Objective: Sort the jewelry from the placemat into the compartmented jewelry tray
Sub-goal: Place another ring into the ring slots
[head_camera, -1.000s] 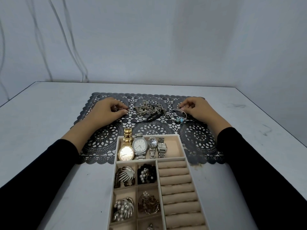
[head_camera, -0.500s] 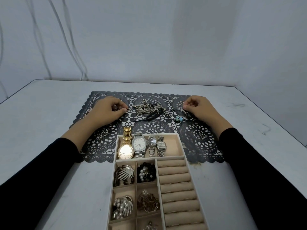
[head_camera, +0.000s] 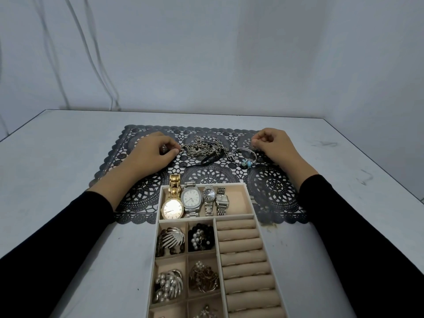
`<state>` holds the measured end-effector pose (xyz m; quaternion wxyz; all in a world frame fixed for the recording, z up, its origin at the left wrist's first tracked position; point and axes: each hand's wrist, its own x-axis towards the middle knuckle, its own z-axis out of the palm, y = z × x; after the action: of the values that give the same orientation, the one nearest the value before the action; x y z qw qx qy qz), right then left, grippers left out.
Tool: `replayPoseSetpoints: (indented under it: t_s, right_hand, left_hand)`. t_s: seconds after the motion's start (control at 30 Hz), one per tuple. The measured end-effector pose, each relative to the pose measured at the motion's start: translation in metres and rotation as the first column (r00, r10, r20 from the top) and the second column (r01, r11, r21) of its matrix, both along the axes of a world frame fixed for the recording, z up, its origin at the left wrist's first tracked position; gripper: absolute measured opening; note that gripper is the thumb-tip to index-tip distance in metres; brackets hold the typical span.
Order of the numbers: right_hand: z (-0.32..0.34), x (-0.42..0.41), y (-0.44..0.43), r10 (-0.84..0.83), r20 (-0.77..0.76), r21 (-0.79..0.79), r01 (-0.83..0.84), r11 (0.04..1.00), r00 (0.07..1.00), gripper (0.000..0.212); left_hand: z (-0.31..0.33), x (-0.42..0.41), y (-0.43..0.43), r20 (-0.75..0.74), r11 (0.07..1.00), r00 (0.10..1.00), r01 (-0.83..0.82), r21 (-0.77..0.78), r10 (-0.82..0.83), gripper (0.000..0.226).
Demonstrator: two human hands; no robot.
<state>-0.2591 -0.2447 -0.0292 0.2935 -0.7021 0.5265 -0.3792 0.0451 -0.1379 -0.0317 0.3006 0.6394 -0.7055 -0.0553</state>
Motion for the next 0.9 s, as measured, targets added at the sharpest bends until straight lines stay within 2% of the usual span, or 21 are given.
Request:
replayPoseSetpoints:
  t_s: [0.13,0.37,0.53,0.9]
  right_hand:
    - [0.006,0.017,0.011,0.054,0.092,-0.005,-0.053,0.999,0.994,0.001]
    - [0.014,0.056,0.031,0.182,0.083,-0.039,-0.179,0.983,0.980,0.006]
    - [0.013,0.074,0.038,0.256,0.077,-0.079,-0.250,0.965,0.964,0.007]
    - [0.014,0.086,0.047,0.373,0.169,-0.082,-0.364,0.928,0.912,0.008]
  left_hand:
    - [0.000,-0.005,-0.001,-0.051,0.999,0.999,-0.005,-0.034,0.003,0.010]
    - [0.000,-0.023,-0.002,-0.211,0.994,0.975,0.047,-0.098,-0.067,0.010]
    - [0.000,-0.025,-0.004,-0.299,0.993,0.949,0.071,-0.097,-0.097,0.018]
    - [0.002,-0.029,-0.002,-0.348,0.986,0.923,0.150,-0.070,-0.165,0.008]
